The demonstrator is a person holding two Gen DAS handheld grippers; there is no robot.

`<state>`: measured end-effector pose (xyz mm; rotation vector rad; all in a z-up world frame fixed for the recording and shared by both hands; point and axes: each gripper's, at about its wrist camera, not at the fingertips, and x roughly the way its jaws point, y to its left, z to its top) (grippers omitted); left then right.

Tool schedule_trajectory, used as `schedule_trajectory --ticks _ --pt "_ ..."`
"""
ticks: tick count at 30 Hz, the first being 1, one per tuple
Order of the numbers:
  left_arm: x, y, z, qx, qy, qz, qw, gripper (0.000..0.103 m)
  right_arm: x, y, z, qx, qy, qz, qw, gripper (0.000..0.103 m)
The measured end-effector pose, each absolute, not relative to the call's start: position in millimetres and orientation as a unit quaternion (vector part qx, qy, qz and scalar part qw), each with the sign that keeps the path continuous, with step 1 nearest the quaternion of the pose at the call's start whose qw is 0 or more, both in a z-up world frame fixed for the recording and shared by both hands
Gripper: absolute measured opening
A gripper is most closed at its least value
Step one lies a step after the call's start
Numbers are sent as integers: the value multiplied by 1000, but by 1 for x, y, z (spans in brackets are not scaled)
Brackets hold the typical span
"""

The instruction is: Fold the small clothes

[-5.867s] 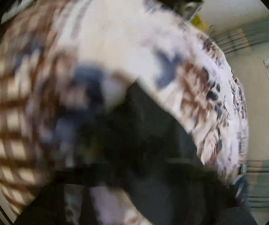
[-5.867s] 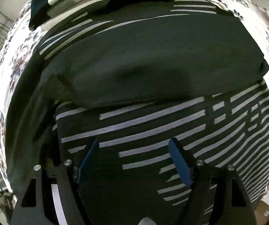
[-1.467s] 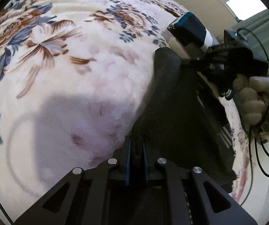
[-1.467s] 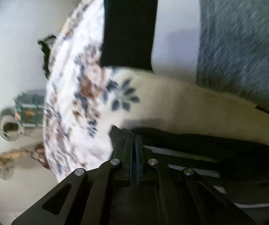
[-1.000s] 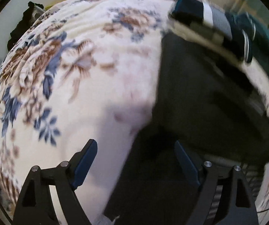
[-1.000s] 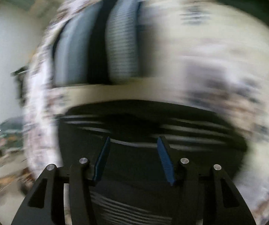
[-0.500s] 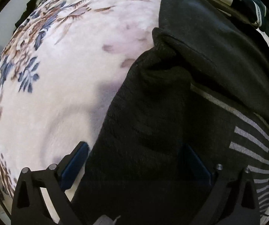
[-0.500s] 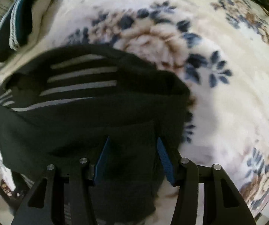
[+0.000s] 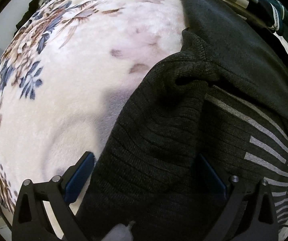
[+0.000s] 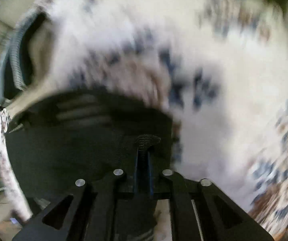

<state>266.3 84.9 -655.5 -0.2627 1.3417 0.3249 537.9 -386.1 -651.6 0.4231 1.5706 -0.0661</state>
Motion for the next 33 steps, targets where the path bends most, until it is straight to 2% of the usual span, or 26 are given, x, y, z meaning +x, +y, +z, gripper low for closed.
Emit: schedule_trajectory --ticks 1,2,4,13,20,27,33 --pt "266 87 -654 -123 618 150 762 103 534 -395 -650 213 692 -31 689 25" --pt "267 90 -649 -126 618 152 761 103 529 -404 -647 237 682 -31 692 37" --pt "267 91 -640 -130 615 152 763 103 512 -420 -641 282 663 -33 693 48" --pt "249 83 -587 -117 573 156 796 103 404 -447 -628 311 684 -41 658 48" --pt "257 24 -589 -101 583 36 805 103 358 -459 -577 332 702 -39 629 48" --pt "244 -15 -589 -82 599 80 792 103 408 -479 -585 331 703 3 630 52" --pt "215 -45 -594 -42 594 200 778 103 521 -495 -643 333 682 64 648 52"
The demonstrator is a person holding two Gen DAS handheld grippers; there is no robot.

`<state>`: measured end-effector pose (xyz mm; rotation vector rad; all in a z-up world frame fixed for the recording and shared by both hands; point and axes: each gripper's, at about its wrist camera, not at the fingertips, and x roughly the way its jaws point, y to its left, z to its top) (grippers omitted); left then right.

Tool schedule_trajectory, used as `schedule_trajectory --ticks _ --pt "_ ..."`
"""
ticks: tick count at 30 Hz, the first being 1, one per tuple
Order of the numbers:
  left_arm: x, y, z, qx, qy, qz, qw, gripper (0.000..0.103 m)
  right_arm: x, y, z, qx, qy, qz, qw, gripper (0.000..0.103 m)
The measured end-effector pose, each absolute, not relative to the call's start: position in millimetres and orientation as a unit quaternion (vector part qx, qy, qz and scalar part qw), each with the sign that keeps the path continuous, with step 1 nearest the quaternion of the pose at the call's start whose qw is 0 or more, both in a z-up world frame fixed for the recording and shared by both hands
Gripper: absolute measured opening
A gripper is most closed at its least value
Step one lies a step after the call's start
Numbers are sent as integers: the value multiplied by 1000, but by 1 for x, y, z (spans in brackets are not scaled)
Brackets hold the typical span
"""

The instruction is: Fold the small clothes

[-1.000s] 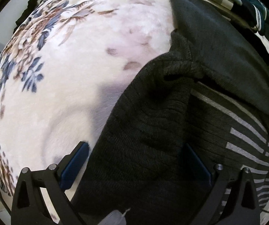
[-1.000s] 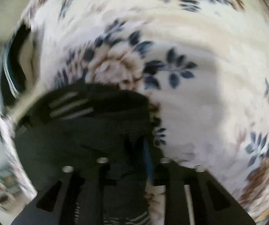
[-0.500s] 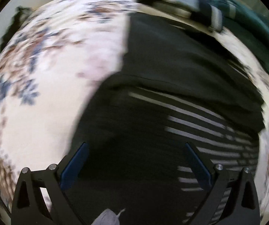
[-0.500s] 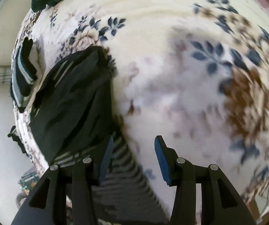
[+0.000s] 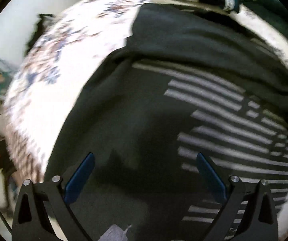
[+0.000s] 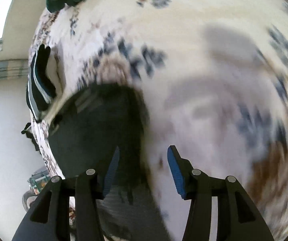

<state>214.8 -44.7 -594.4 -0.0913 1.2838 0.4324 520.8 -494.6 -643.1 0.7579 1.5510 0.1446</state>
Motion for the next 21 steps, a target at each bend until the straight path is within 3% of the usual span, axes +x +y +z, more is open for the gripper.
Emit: schedule_trajectory --ticks 8,9,10,11,17,21 --pt "181 -69 -598 -100 586 324 736 103 605 -455 -728 330 729 168 576 52" --pt "179 -71 -596 -101 586 325 736 103 605 -451 -732 335 729 175 571 49" --pt "180 -74 -595 -98 586 326 736 103 606 -445 -735 320 733 174 574 37" --pt "179 -79 -594 -92 587 324 736 103 606 -441 -735 304 737 168 580 6" --pt "171 -98 -587 -95 595 310 735 103 627 -456 -681 229 684 126 681 4" --pt "164 -114 -587 -90 605 293 734 103 650 -435 -699 156 708 92 683 4"
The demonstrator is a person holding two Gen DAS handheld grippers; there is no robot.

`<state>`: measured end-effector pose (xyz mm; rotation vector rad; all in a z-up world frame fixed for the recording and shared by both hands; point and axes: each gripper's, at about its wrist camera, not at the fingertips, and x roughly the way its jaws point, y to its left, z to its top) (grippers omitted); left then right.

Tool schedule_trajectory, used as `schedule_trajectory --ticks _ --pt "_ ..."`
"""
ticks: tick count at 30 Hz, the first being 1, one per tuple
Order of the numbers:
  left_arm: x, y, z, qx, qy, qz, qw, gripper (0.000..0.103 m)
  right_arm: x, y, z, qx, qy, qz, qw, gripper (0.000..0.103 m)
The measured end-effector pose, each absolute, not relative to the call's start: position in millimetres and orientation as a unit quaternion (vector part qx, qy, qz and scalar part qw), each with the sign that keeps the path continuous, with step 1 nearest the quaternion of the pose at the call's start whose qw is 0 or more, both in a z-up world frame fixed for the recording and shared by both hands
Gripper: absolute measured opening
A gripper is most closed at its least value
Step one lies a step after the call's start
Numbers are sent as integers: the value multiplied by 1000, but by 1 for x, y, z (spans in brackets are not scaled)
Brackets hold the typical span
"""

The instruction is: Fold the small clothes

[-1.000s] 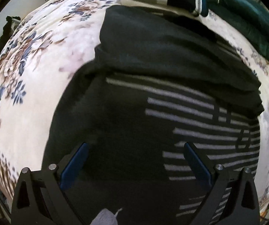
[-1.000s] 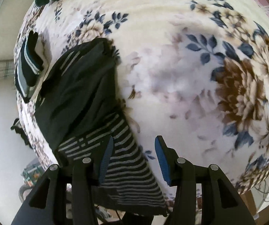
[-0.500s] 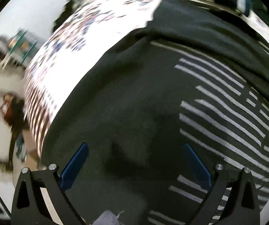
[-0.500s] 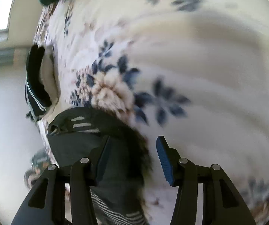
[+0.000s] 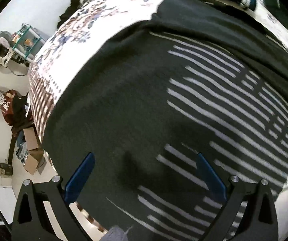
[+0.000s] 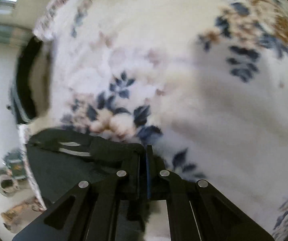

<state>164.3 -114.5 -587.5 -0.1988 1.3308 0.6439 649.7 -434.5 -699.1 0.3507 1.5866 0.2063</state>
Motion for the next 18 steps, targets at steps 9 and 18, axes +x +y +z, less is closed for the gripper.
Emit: schedule_trajectory --ticks 9,18 --pt "115 -167 -589 -92 647 221 724 103 616 -458 -673 174 729 147 646 45" --pt "61 -301 -628 15 706 47 707 103 456 -529 -674 163 776 164 587 46"
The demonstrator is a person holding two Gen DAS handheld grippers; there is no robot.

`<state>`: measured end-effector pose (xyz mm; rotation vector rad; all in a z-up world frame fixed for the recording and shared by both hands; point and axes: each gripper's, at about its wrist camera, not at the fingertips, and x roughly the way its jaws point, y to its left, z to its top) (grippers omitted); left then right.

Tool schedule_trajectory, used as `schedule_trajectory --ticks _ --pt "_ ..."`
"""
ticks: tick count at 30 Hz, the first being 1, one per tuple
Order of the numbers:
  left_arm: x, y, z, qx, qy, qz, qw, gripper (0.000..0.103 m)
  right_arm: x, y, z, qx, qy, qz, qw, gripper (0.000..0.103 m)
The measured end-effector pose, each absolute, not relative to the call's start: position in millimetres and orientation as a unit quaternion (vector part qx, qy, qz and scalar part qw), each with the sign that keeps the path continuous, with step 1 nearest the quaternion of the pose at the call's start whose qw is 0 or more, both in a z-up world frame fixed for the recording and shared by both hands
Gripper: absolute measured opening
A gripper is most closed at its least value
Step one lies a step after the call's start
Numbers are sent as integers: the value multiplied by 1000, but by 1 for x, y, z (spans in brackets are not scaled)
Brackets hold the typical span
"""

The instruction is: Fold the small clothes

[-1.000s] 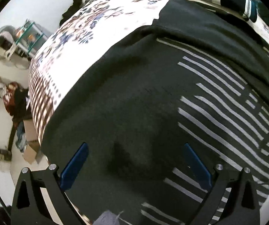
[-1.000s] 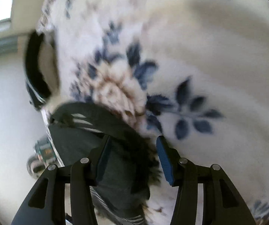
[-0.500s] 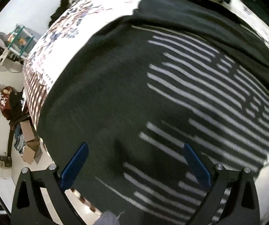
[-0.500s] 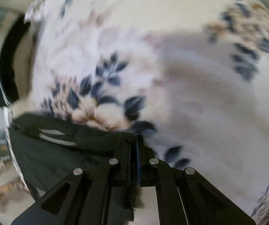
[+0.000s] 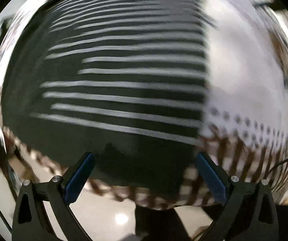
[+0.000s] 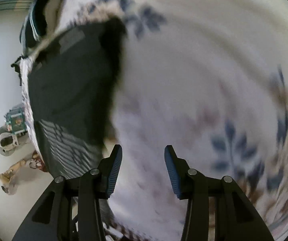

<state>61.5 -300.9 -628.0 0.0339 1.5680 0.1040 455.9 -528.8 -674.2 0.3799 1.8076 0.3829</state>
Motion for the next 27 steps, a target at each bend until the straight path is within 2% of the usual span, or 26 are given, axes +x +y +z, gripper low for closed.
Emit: schedule_trajectory --ticks 1,2,3,4,6,7,9,14,17,21,24,25,26,27 --pt "63 -310 -634 27 706 39 707 102 444 -534 -678 170 779 160 582 46" --pt "66 -319 -642 37 701 30 711 85 434 -540 -683 186 783 154 574 46" --pt "69 -324 -647 41 697 25 716 52 427 -542 -689 195 784 150 569 46" --pt "72 -327 -651 43 692 23 721 44 422 -545 -694 210 787 145 562 46" --pt "75 -328 -650 28 679 14 734 15 421 -551 -699 226 786 139 559 46" --pt "73 -328 -647 21 673 8 739 8 423 -553 -700 227 784 139 561 46" --pt "66 -329 -638 16 664 -8 748 2 432 -542 -697 226 776 143 572 46" --pt "60 -314 -626 -17 659 -23 752 2 490 -528 -683 250 734 155 612 46" --pt "59 -314 -621 1 654 -34 756 2 539 -528 -687 284 703 159 632 46" --pt "57 -315 -615 0 654 -34 756 2 597 -516 -711 349 688 173 613 46" --pt "57 -305 -608 -11 655 -26 755 2 617 -486 -740 355 717 196 568 47" --pt "57 -305 -607 -14 656 -24 755 2 619 -475 -749 323 733 193 566 44" --pt "59 -312 -604 -15 656 -22 754 2 619 -469 -747 282 733 172 594 15" --pt "60 -315 -603 -17 657 -22 754 2 619 -465 -742 257 733 166 607 11"
